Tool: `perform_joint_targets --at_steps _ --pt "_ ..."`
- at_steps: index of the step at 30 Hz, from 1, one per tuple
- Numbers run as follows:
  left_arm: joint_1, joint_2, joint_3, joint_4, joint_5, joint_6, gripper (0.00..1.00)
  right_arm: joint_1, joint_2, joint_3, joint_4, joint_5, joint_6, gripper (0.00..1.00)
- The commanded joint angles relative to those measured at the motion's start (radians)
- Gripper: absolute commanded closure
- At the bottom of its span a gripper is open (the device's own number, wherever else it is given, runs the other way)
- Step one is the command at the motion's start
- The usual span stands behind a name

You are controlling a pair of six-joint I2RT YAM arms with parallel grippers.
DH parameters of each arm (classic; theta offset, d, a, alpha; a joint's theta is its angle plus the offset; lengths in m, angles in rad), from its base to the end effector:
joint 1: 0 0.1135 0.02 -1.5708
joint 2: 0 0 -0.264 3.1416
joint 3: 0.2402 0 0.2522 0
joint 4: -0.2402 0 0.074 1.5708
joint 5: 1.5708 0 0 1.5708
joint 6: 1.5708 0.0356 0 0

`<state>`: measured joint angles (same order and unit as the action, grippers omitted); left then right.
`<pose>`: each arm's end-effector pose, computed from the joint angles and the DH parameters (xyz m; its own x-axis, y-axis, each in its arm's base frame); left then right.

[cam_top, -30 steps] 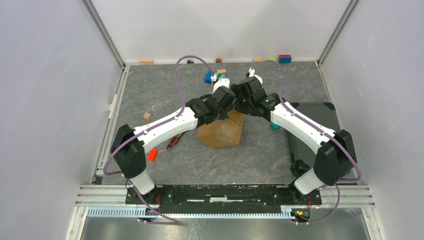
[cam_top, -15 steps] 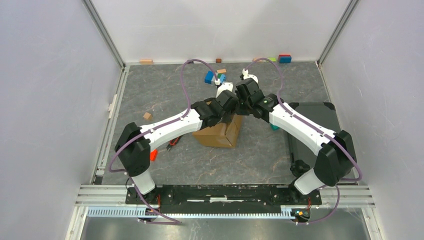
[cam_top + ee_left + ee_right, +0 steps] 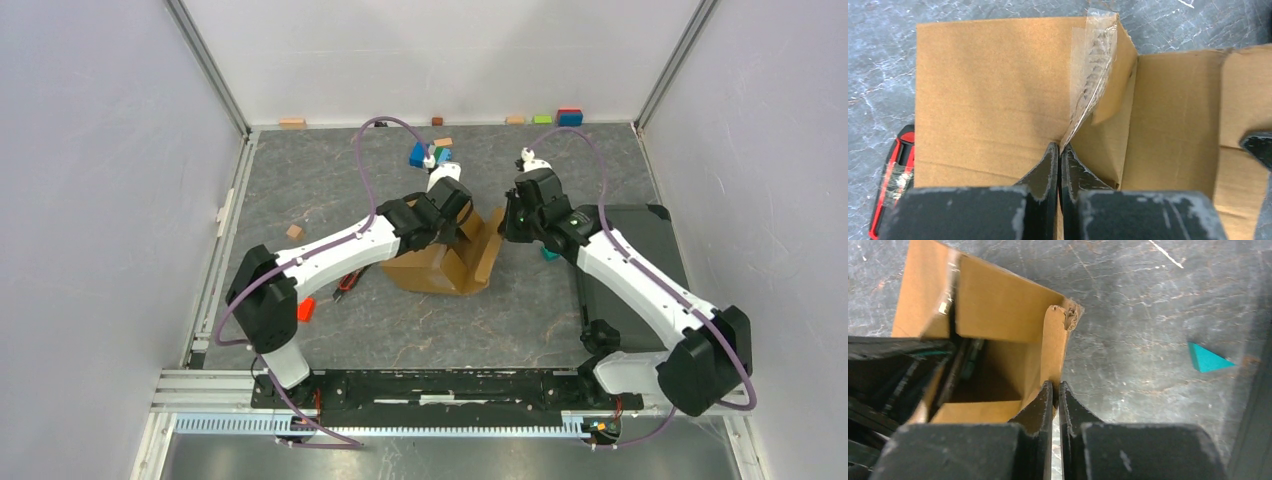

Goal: Unpack the express box
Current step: Open the express box at the center of the board, then pour the product into the express box.

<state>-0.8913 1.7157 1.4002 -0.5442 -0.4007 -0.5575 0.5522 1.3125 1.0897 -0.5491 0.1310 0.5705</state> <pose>0.2492 -0.2863 0.2749 -0.6983 0.0892 -0.7102 0.2202 0.9709 -0.0945 0.2434 0.1445 0.2969 -0.7376 0.1744 -0.6523 -0.0499 0.9493 0.3103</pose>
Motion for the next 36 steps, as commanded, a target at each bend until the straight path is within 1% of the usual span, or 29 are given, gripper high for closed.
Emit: perform_joint_targets --at_steps 1,4,6,7,8,10,11,14,17,18,20,22,23,25,26,28,31,36 --pt "0.029 -0.037 0.013 -0.08 0.0 0.029 0.98 -0.033 -0.059 -0.033 -0.063 -0.032 -0.084 0.86" --pt "0.037 -0.063 0.037 -0.098 0.042 0.05 0.98 -0.061 -0.119 -0.073 -0.046 -0.045 -0.116 0.71" --pt "0.053 -0.086 0.053 -0.12 0.084 0.05 0.98 -0.082 -0.143 -0.088 -0.044 -0.073 -0.144 0.57" --pt "0.067 -0.098 0.057 -0.123 0.123 0.045 0.98 -0.089 -0.153 -0.09 -0.047 -0.078 -0.152 0.52" --pt "0.082 -0.112 0.057 -0.123 0.166 0.038 0.98 -0.091 -0.167 -0.09 -0.045 -0.08 -0.159 0.43" --pt "0.124 -0.135 0.051 -0.119 0.271 0.009 0.98 -0.092 -0.193 -0.091 -0.032 -0.082 -0.168 0.31" --pt "0.146 -0.151 0.045 -0.108 0.335 0.0 0.98 -0.092 -0.2 -0.09 -0.025 -0.083 -0.174 0.28" --pt "0.196 -0.177 0.037 -0.099 0.46 -0.025 0.98 -0.092 -0.199 -0.071 -0.007 -0.125 -0.187 0.2" --pt "0.246 -0.211 0.004 -0.066 0.566 -0.058 0.98 -0.093 -0.181 -0.067 0.036 -0.212 -0.185 0.2" --pt "0.265 -0.223 -0.003 -0.058 0.603 -0.066 0.96 -0.092 -0.176 -0.065 0.05 -0.234 -0.178 0.21" --pt "0.284 -0.244 -0.002 -0.076 0.598 -0.043 0.88 -0.092 -0.177 -0.068 0.084 -0.271 -0.167 0.28" --pt "0.299 -0.248 0.001 -0.102 0.596 -0.011 0.8 -0.092 -0.18 -0.071 0.115 -0.288 -0.158 0.44" --pt "0.303 -0.241 0.005 -0.115 0.601 0.005 0.75 -0.092 -0.177 -0.065 0.123 -0.296 -0.156 0.56" --pt "0.305 -0.223 0.007 -0.135 0.606 0.034 0.69 -0.092 -0.172 -0.051 0.144 -0.316 -0.152 0.79" --pt "0.305 -0.218 0.004 -0.135 0.609 0.044 0.64 -0.092 -0.17 -0.042 0.155 -0.325 -0.149 0.87" --pt "0.304 -0.208 0.004 -0.145 0.592 0.068 0.54 -0.092 -0.165 -0.02 0.174 -0.344 -0.146 1.0" --pt "0.301 -0.191 0.023 -0.184 0.545 0.111 0.46 -0.092 -0.165 0.009 0.188 -0.346 -0.144 1.0" --pt "0.271 -0.185 0.052 -0.228 0.442 0.161 0.39 -0.091 -0.16 0.08 0.183 -0.356 -0.129 1.0"
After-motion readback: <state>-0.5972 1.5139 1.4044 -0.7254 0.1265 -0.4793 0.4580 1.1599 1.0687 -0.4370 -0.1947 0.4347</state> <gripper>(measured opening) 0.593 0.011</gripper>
